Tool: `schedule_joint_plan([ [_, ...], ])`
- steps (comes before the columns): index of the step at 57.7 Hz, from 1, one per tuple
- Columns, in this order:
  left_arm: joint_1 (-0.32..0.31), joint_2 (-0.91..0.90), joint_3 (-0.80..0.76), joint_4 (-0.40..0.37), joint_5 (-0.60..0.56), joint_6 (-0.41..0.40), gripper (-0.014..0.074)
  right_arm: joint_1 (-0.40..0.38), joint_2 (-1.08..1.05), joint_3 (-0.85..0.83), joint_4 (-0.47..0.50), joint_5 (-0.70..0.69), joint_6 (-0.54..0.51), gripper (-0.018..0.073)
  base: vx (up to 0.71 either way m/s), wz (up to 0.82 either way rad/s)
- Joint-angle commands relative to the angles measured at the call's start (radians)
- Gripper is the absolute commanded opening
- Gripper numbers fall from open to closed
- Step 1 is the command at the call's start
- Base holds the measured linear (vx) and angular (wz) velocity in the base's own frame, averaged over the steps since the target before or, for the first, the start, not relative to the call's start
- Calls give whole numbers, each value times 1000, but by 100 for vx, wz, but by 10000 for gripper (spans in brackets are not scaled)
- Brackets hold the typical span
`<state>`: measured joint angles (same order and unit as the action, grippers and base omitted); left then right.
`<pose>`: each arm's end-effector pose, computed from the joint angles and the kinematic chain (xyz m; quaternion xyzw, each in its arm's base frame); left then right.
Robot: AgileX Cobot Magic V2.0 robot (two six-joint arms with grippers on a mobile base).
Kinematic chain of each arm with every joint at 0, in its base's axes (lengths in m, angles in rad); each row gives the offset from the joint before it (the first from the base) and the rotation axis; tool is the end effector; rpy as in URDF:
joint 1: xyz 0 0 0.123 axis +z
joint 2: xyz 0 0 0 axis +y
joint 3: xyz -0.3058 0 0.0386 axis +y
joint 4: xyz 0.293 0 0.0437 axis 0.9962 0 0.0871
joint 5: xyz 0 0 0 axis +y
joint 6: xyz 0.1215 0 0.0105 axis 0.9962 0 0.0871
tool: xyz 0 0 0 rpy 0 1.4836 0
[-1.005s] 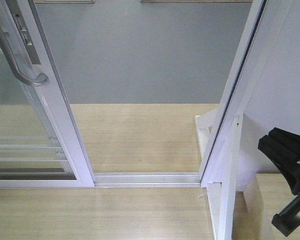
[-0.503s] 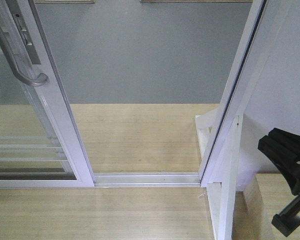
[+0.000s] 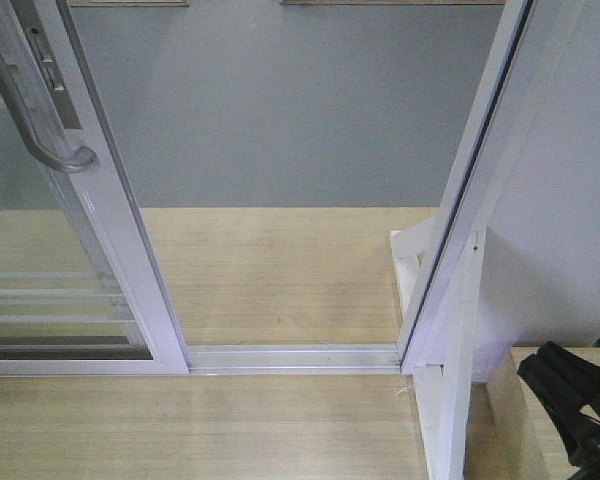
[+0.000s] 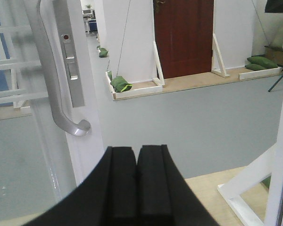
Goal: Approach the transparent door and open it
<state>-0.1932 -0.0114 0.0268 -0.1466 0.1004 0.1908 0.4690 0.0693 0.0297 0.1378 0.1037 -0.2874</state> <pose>0.1069 -0.0228 0.1938 0.0902 0.7111 -0.0569 0.6950 0.1015 0.0534 0.1832 -0.2320 0.7095 0.1108 0.6562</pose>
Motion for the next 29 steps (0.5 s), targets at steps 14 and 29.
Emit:
schedule_joint_plan([
  [14,-7,-13,30,-3,-79,-1,-6,-324,-93,14,-40,-35,204,0,0,0],
  [29,-7,-13,30,-3,-79,-1,-6,-372,-93,14,-43,-33,218,0,0,0],
])
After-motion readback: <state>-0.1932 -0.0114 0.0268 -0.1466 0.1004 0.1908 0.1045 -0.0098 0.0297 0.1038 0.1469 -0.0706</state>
